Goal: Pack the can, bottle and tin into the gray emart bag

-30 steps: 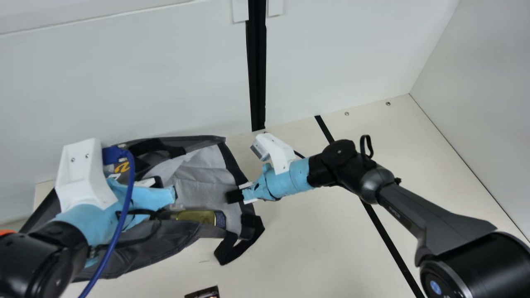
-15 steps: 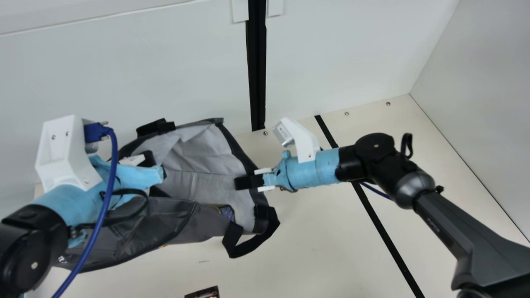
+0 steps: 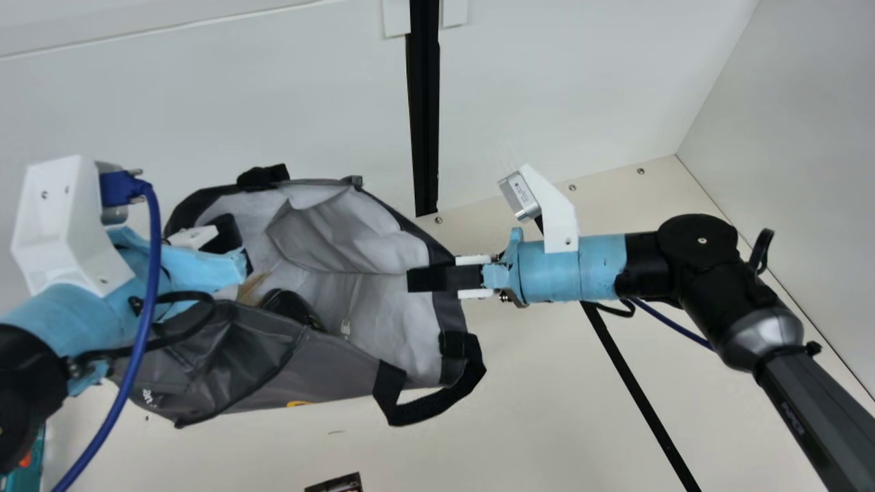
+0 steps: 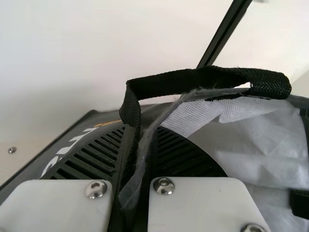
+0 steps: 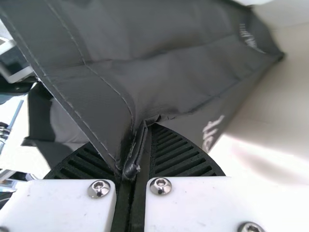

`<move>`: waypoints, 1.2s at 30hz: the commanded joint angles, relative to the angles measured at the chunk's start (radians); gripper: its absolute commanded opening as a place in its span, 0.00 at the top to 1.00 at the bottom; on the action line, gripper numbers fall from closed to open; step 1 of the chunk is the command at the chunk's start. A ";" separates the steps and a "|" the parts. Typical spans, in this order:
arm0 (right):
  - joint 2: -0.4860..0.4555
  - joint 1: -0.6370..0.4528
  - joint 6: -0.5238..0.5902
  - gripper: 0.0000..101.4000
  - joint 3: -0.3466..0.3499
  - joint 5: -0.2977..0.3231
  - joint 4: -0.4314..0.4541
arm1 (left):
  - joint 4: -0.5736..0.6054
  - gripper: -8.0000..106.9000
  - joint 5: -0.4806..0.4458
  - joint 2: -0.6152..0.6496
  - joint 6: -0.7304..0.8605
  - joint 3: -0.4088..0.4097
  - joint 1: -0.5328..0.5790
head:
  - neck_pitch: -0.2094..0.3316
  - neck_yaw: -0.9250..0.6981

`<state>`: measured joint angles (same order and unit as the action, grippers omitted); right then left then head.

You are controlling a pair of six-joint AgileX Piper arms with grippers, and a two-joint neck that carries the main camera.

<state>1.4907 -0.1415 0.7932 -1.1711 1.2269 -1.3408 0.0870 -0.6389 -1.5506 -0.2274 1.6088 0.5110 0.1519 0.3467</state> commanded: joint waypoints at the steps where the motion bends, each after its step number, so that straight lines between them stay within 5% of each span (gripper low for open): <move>1: -0.021 -0.001 -0.010 1.00 0.003 -0.007 -0.011 | 0.011 0.84 -0.005 0.008 0.015 0.006 -0.001 | 0.023 0.002; 24: -0.294 0.002 -0.222 1.00 -0.021 -0.007 -0.074 | 0.109 0.84 -0.132 0.123 0.119 0.100 0.006 | 0.023 0.002; 36: -0.430 -0.019 -0.365 1.00 -0.063 -0.007 0.040 | 0.204 0.84 -0.277 0.170 0.143 0.154 0.027 | 0.023 0.002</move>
<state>1.0697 -0.1603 0.4463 -1.2309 1.2264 -1.3207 0.2840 -0.8955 -1.3809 -0.0863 1.7615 0.5378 0.1519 0.3482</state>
